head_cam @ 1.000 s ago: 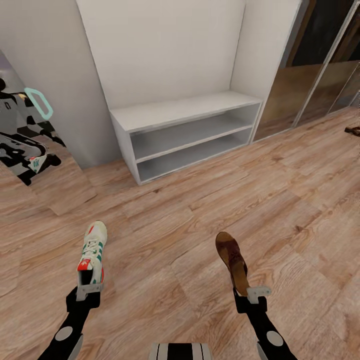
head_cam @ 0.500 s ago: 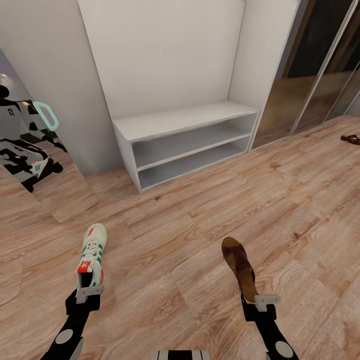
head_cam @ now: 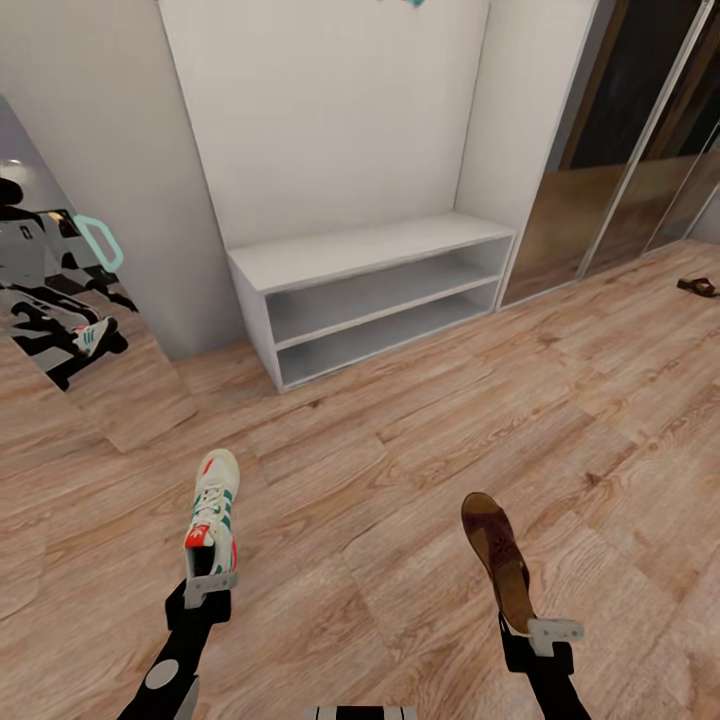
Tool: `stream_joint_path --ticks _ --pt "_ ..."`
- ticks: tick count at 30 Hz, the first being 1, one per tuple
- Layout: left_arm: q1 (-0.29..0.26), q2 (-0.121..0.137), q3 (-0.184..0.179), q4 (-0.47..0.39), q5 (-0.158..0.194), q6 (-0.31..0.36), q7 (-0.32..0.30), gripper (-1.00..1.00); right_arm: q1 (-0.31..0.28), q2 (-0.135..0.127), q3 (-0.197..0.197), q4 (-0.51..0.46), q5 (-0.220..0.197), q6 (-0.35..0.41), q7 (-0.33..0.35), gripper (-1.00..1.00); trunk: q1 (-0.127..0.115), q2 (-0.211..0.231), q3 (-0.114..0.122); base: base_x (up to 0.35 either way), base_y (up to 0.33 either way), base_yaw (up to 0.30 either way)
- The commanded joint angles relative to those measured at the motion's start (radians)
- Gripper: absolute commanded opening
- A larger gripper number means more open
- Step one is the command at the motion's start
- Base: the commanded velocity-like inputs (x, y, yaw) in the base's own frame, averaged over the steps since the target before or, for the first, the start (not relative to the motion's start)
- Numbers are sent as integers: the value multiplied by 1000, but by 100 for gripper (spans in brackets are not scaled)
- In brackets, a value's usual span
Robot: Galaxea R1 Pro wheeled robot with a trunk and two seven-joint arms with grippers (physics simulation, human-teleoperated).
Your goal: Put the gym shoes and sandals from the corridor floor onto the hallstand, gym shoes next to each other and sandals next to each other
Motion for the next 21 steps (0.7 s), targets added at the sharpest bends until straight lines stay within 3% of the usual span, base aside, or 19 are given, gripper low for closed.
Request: stream_joint_path --ticks 1,14,21 --pt "0 0 -1 0 1 -3 0 -100 0 0 2 2 0 -5 -4 -100 0 0 1 0 0 0" --pt "22 -1 -1 -16 1 -4 1 -100 1 4 1 23 -2 -11 -4 -100 42 -77 -13 0 0 0" --pt "25 -3 -2 -8 1 -5 6 -100 1 5 1 24 -2 -11 -4 -100 42 -77 -2 0 0 0"
